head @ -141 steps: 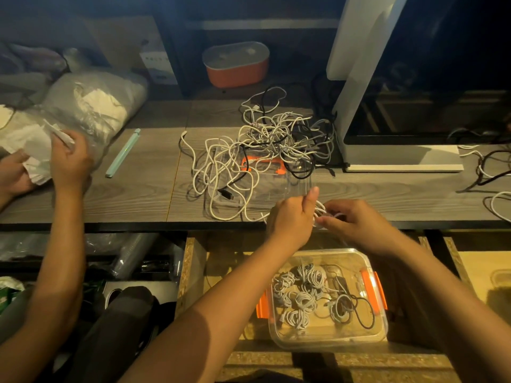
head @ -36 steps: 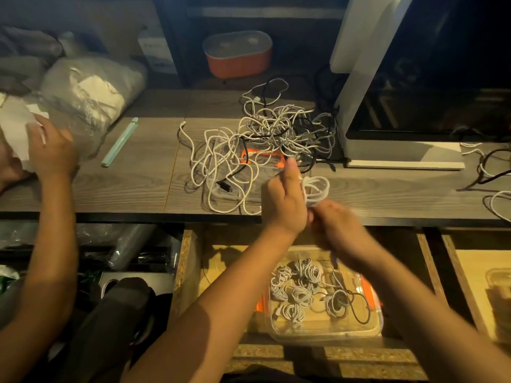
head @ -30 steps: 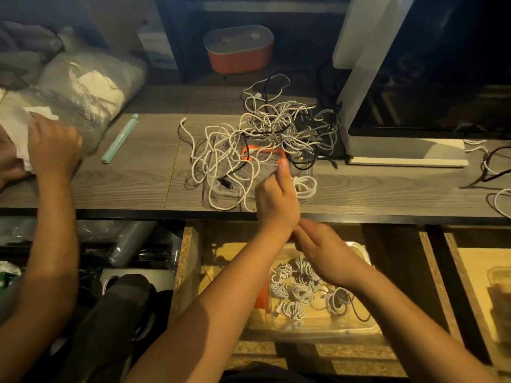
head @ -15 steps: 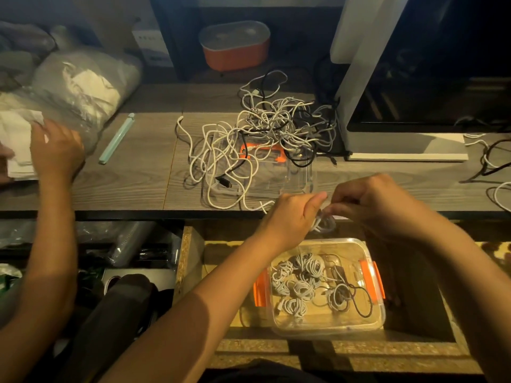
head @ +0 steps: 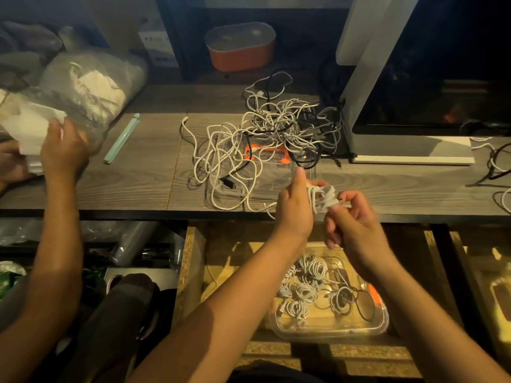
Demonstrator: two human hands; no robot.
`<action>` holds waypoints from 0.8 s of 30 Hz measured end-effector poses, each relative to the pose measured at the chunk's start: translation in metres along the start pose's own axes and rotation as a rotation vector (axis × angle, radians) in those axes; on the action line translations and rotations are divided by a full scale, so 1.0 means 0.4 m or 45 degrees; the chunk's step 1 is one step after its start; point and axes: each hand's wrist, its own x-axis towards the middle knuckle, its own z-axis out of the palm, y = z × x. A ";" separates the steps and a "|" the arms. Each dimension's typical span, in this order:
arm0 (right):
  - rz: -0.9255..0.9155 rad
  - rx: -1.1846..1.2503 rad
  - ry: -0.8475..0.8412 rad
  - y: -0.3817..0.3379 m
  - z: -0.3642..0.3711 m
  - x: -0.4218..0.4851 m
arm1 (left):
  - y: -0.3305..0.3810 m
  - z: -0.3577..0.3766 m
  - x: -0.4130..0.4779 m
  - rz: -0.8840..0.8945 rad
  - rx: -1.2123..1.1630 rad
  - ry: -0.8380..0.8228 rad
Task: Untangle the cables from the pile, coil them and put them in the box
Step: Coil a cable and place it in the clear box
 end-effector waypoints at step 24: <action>0.092 -1.116 -0.224 -0.125 -0.002 0.017 | 0.042 0.023 -0.033 -0.787 -0.401 -0.116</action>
